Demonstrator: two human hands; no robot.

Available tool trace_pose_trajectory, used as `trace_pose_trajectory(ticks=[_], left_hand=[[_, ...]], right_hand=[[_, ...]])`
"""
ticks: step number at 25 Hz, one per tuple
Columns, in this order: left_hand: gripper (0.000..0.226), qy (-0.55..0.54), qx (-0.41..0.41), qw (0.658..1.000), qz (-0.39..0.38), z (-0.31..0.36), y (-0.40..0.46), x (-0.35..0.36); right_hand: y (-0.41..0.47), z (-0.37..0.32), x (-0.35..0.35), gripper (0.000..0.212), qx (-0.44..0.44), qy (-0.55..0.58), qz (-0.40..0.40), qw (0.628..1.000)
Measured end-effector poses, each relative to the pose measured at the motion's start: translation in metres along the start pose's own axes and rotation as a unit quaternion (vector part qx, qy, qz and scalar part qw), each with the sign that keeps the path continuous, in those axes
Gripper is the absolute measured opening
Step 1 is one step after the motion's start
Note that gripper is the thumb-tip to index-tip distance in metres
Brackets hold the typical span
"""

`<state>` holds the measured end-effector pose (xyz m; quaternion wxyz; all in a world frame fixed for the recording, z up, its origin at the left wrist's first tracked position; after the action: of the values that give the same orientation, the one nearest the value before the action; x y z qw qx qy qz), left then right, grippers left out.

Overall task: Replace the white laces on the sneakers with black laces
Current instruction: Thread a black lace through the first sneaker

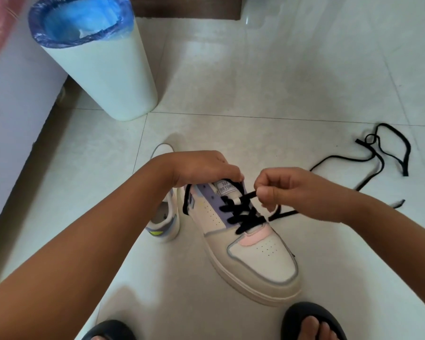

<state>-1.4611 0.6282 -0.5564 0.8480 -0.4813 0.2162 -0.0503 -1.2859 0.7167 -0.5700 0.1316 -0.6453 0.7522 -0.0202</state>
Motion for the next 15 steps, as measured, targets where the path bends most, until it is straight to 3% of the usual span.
trace_pose_trajectory(ticks=[11, 15], left_hand=[[0.039, 0.016, 0.023, 1.0, 0.007, 0.009, -0.024, -0.014], [0.047, 0.052, 0.04, 0.998, 0.019, 0.012, -0.025, -0.012]], right_hand=[[-0.014, -0.006, -0.026, 0.031, -0.055, 0.101, 0.048, 0.992], [-0.009, -0.014, -0.018, 0.02, -0.086, 0.168, 0.071, 0.979]])
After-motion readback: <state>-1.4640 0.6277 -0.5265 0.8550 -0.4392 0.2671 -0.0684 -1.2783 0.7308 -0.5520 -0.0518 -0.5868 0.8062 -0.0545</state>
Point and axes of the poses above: each hand's wrist, its own y-axis towards the middle knuckle, its own x-axis out of the palm, z = x × y, the point moved 1 cm from there along y, towards the middle knuckle, and after that the axes turned 13 degrees about -x, right-handed, at the moved point
